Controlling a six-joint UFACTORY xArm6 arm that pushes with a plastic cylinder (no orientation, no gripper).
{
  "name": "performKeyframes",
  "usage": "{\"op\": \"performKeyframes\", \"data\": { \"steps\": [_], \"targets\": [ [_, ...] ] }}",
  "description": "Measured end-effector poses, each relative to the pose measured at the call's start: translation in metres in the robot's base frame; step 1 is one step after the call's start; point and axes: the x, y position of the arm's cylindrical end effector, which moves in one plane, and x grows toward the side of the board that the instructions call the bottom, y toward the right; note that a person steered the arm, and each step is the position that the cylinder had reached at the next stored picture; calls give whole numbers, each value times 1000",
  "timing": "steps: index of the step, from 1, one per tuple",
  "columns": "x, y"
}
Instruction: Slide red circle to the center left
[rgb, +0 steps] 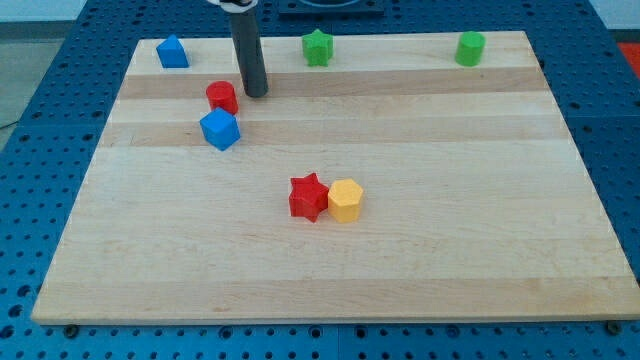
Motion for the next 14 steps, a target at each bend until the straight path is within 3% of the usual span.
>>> {"op": "performKeyframes", "data": {
  "steps": [1, 2, 4, 6, 7, 9, 14],
  "targets": [
    [12, -49],
    [59, -98],
    [42, -75],
    [100, -135],
    [101, -139],
    [96, -51],
    [155, -70]
  ]
}}
